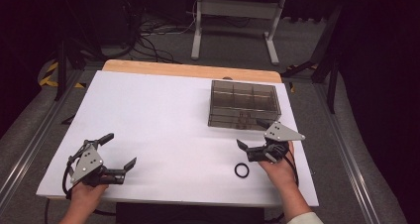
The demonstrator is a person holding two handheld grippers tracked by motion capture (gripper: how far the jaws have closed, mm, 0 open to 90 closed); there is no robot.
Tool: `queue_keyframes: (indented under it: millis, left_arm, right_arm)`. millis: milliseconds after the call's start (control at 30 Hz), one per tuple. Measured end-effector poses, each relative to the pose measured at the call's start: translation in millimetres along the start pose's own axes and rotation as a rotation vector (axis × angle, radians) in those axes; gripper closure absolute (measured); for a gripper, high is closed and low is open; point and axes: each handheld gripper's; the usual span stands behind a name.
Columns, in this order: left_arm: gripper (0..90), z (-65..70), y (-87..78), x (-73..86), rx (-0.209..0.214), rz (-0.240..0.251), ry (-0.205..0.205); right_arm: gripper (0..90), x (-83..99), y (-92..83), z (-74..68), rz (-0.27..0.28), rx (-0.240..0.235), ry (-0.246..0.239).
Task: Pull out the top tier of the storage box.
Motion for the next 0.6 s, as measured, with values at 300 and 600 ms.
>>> queue_keyframes:
  millis: [300, 600]
  left_arm:
    - [0.8, 1.8, 0.8, 0.1, 0.005, -0.005, -0.010]
    - [0.8, 1.0, 0.3, 0.0, 0.007, -0.005, -0.002]
  right_arm:
    - [4.4, -2.2, 4.2, 3.9, -0.028, 0.036, -0.034]
    - [10.9, -7.2, 3.9, 0.5, -0.094, 0.129, -0.130]
Point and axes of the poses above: each handheld gripper's, and its own axes: y roughly forward along the jaws, x roughly out of its underside, z roughly to its right, and after that the axes turned 4 degrees about -x, right-handed
